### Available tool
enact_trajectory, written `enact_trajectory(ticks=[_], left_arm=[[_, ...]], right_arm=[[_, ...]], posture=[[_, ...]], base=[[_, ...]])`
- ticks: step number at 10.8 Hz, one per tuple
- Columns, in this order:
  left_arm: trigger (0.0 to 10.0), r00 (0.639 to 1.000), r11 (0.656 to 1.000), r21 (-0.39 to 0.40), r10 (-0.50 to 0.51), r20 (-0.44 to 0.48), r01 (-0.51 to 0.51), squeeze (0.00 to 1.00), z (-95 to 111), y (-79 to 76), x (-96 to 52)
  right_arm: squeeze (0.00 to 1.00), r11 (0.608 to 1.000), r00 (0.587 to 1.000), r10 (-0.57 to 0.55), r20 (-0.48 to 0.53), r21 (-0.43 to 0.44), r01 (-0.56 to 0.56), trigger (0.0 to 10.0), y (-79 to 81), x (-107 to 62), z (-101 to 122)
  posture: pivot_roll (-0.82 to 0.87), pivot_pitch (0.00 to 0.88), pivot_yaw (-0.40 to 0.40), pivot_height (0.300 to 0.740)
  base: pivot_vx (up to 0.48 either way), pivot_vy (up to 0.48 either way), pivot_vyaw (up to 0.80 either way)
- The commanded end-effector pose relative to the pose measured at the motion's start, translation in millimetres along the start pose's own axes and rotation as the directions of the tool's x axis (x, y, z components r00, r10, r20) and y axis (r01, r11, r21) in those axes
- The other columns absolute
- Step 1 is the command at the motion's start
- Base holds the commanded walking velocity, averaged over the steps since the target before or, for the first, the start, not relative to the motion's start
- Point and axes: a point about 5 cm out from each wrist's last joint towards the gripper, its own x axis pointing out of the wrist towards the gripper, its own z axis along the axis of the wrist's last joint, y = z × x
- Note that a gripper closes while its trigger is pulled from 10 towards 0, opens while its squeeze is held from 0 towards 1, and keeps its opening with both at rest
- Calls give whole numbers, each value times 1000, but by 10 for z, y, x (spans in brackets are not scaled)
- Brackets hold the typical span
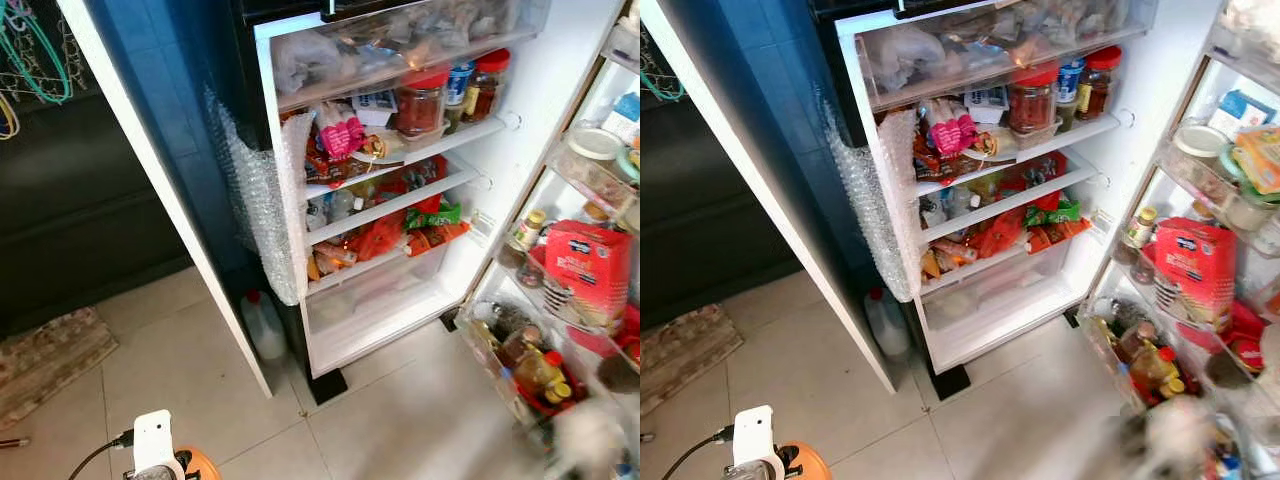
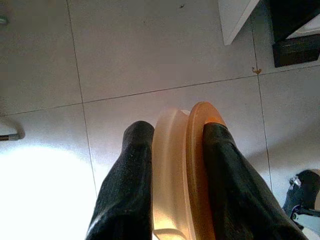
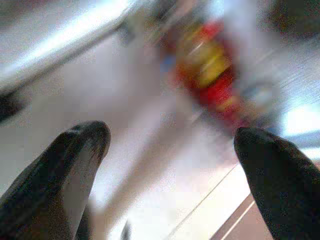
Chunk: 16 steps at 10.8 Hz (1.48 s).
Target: Restocking fridge
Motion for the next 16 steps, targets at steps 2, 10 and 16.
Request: enact_trajectory(ticks=[2, 10, 16], left_arm=[[10000, 1000, 1000, 9, 2, -4, -2, 0, -29, 39, -5], [10000, 999, 1000, 10, -7, 40, 6, 0, -1, 29, -8], [10000, 986, 996, -48, -70, 152, 78, 0, 109, -55, -16]], right_arm=[[0, 996, 978, 76, -194, -23, -82, 10000, 242, -121, -440], [0, 981, 947, 123, -297, -109, -161, 10000, 505, -143, -551], [0, 983, 948, 122, -294, -98, -157, 10000, 514, -114, -498]], posture=[[-128, 91, 59, 740], [-114, 64, 55, 740], [-98, 44, 47, 740]], base=[[0, 0, 0], [0, -307, 152], [0, -336, 0]])
